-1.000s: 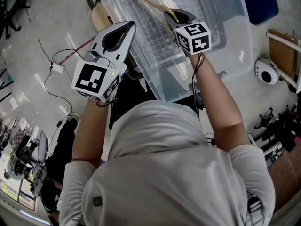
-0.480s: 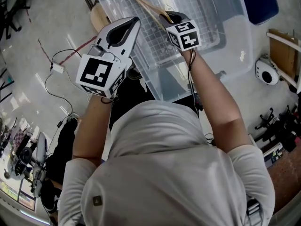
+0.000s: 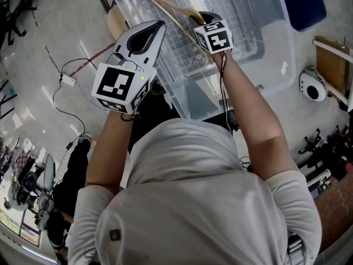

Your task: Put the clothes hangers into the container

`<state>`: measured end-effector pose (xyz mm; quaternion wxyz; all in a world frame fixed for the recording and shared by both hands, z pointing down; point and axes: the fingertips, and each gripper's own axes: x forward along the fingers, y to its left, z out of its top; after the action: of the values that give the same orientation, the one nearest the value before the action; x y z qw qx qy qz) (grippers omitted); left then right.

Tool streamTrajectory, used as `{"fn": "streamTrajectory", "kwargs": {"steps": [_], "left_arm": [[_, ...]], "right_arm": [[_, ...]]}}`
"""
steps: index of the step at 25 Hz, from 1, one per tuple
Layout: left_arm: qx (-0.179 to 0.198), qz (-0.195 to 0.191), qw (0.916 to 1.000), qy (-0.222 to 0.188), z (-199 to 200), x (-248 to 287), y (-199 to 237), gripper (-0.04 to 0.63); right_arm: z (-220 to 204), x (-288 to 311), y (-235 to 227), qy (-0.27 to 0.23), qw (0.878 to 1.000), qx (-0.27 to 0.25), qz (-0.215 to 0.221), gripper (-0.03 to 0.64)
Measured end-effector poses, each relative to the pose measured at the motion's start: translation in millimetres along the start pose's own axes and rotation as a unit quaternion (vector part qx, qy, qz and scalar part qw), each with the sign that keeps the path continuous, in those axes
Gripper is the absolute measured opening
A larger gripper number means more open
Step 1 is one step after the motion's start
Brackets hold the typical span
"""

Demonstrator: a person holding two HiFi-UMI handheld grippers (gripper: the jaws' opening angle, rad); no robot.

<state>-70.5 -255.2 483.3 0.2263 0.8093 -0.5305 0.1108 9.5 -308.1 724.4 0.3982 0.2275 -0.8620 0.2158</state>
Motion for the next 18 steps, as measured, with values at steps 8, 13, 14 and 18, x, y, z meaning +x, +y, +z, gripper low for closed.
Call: {"fn": "streamTrajectory", "kwargs": {"steps": [8, 13, 14, 18], "left_arm": [[0.002, 0.003, 1.0000, 0.000, 0.2, 1.0, 1.1, 0.017], [0.002, 0.005, 1.0000, 0.002, -2.4, -1.1, 0.7, 0.017], [0.002, 0.005, 1.0000, 0.003, -2.5, -1.6, 0.5, 0.017], [0.004, 0.007, 1.0000, 0.003, -2.2, -1.9, -0.5, 0.017]], "right_arm": [[-22.6, 25.6, -28.2, 0.059, 0.998, -0.002, -0.032, 0.194], [-43.8, 36.4, -38.5, 0.085, 0.995, 0.028, -0.034, 0.229], [-48.2, 37.9, -40.0, 0.094, 0.994, 0.036, -0.035, 0.230], [-64.7, 39.1, -47.4, 0.132, 0.989, 0.045, -0.048, 0.244]]}}
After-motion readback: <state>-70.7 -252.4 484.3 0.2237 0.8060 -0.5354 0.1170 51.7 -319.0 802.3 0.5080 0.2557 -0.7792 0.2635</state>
